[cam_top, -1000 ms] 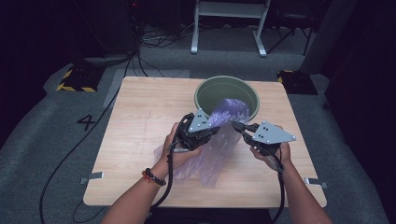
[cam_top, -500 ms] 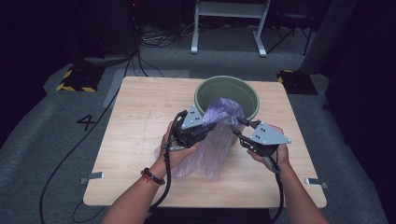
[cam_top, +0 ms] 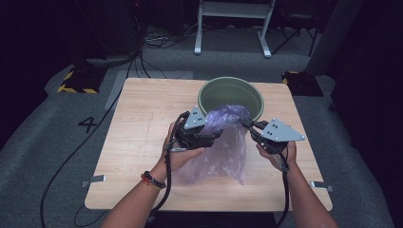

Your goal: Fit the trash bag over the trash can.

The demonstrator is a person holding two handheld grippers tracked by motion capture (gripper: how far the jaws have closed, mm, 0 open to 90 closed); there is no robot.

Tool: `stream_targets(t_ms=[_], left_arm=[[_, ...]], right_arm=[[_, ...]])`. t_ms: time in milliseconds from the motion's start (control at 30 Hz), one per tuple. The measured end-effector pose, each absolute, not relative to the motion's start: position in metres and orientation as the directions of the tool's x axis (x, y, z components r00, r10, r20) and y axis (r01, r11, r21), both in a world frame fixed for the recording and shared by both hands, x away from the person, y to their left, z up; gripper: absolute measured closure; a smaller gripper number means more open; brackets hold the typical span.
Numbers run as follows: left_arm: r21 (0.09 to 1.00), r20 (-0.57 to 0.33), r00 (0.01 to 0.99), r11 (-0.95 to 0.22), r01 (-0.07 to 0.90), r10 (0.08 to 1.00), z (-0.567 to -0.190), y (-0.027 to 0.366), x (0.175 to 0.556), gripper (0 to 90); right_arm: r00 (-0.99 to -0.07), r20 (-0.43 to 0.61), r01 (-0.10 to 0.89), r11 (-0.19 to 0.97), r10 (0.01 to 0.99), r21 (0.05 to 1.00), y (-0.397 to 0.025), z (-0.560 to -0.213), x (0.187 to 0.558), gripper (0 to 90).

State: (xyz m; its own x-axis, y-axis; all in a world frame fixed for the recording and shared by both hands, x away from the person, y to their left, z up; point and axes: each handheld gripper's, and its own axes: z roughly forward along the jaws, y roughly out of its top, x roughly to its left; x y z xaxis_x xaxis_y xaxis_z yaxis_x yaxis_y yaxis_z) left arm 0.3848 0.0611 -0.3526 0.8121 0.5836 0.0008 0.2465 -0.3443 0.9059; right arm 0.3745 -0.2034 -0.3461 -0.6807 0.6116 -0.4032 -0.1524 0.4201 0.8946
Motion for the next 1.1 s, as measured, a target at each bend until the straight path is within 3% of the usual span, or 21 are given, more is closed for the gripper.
stream_targets(t_ms=[67,133,367,633,767,800,833,933,1100], left_arm=[[0.907,-0.009,0.818,-0.34,0.249,0.575,-0.353,0.064,0.384,32.2],[0.91,-0.017,0.815,-0.329,0.254,0.58,-0.353,0.069,0.382,22.8],[0.9,-0.039,0.85,-0.352,0.259,0.525,-0.357,0.078,0.378,22.2],[0.849,-0.039,0.918,-0.471,0.238,0.394,-0.373,0.061,0.372,42.6],[0.841,0.004,0.948,-0.514,0.169,0.319,-0.376,0.054,0.368,65.0],[0.846,0.014,0.952,-0.512,0.151,0.305,-0.375,0.053,0.367,76.1],[0.85,0.018,0.954,-0.508,0.143,0.299,-0.375,0.052,0.366,76.1],[0.874,0.029,0.951,-0.47,0.125,0.307,-0.371,0.054,0.366,88.0],[0.906,0.026,0.921,-0.398,0.142,0.388,-0.365,0.058,0.369,89.8]], right_arm=[[-0.675,-0.38,-0.139,0.398,0.632,0.907,-0.206,-0.341,0.379,90.0],[-0.676,-0.333,-0.102,0.364,0.658,0.926,-0.211,-0.334,0.389,90.0],[-0.651,-0.276,-0.022,0.345,0.708,0.938,-0.218,-0.326,0.413,90.0],[-0.622,-0.238,0.073,0.357,0.746,0.931,-0.216,-0.325,0.434,90.0],[-0.619,-0.228,0.099,0.363,0.752,0.926,-0.217,-0.328,0.438,89.3],[-0.632,-0.212,0.106,0.353,0.745,0.93,-0.219,-0.328,0.439,85.7],[-0.632,-0.212,0.106,0.353,0.745,0.93,-0.219,-0.328,0.439,85.7],[-0.633,-0.22,0.103,0.362,0.742,0.926,-0.222,-0.329,0.438,78.3],[-0.667,-0.206,0.11,0.367,0.717,0.924,-0.227,-0.33,0.434,53.0]])
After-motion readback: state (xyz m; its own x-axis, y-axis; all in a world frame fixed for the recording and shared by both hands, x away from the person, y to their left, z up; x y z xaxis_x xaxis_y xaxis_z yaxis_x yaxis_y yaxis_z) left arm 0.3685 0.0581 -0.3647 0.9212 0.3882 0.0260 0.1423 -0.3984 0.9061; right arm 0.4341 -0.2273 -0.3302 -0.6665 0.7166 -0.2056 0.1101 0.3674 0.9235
